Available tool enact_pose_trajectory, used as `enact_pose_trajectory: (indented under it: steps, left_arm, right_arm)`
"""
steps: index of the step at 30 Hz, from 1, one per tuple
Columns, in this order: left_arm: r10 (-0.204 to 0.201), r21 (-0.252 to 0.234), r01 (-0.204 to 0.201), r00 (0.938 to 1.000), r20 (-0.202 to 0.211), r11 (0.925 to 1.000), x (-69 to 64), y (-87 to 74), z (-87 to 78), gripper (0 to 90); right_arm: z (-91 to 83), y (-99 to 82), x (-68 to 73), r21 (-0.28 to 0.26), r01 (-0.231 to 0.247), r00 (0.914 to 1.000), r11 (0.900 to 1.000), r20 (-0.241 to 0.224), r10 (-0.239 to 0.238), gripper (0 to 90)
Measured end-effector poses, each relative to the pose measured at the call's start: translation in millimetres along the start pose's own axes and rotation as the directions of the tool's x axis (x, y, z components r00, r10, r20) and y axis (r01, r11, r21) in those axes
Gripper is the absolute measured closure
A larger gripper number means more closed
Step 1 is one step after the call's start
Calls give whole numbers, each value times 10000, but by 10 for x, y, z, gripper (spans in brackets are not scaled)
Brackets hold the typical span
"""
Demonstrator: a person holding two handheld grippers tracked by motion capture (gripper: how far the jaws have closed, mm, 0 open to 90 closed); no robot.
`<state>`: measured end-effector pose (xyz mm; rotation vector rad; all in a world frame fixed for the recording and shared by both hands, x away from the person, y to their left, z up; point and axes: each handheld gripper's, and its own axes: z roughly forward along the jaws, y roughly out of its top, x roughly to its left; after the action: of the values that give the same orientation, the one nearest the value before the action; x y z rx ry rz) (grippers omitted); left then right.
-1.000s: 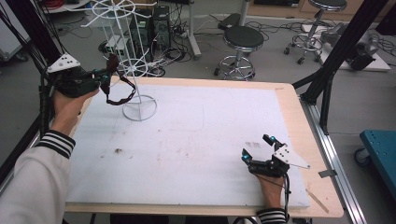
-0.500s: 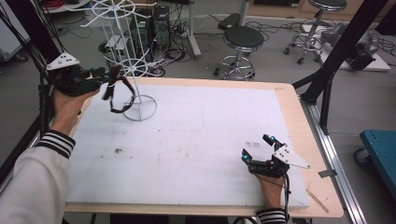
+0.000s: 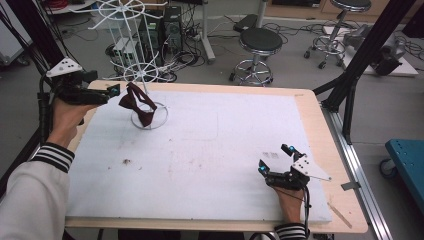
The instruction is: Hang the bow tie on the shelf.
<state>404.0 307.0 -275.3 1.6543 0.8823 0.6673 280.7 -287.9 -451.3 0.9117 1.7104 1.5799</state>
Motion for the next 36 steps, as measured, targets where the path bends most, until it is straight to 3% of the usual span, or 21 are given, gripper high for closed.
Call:
enact_pose_trajectory:
  steps: [3, 10, 14, 19, 20, 21, 22, 26, 34, 35, 36]
  left_arm:
    - [232, -167, -231, 9997, 63, 9996, -32, 17, -49, 17]
    - [315, -459, -302, 9991, 272, 9985, -80, 21, -115, 17]
    - [503, -588, -464, 9965, 672, 9972, -187, -57, -186, 17]
    - [706, -940, -600, 9911, 1132, 9938, -340, -229, -322, 17]
    - [833, -1132, -687, 9881, 1295, 9912, -423, -343, -395, 17]
    - [833, -1132, -687, 9881, 1295, 9912, -423, -343, -395, 17]
    - [1031, -1284, -843, 9837, 1473, 9881, -499, -461, -458, 17]
    - [1210, -1614, -953, 9800, 1579, 9823, -587, -626, -527, 17]
    - [870, -1386, -661, 9848, 1502, 9881, -658, -1031, -493, 17]
    - [837, -1507, -628, 9870, 1370, 9866, -664, -1143, -494, 17]
    - [837, -1507, -628, 9870, 1370, 9866, -664, -1143, -494, 17]
  right_arm:
    - [-2, 0, -1, 7, -36, 10000, 10000, -31, 36, 6]
    - [-2, -1, -3, 9, -78, 10000, 10000, -40, 78, 6]
    - [-3, -1, -2, 9, -93, 10000, 10000, -36, 93, 6]
    - [-6, 0, -2, 32, -157, 9999, 9999, -36, 157, 6]
    - [-1, 0, -1, -4, -14, 10000, 10000, -30, 14, 6]
    - [-2, 0, 3, 13, -3, 10000, 10000, -15, 3, 6]
    - [0, 0, 1, -5, -8, 10000, 10000, 9, 8, 6]
    - [-5, -1, 0, 26, -158, 9999, 9999, -10, 158, 6]
    - [-8, -2, 7, -8, -4, 10000, 10000, -8, 4, 6]
    - [-9, -3, 8, -21, -6, 10000, 10000, 12, 6, 6]
    - [-8, -3, 6, -47, 25, 10000, 10000, 23, -25, 6]
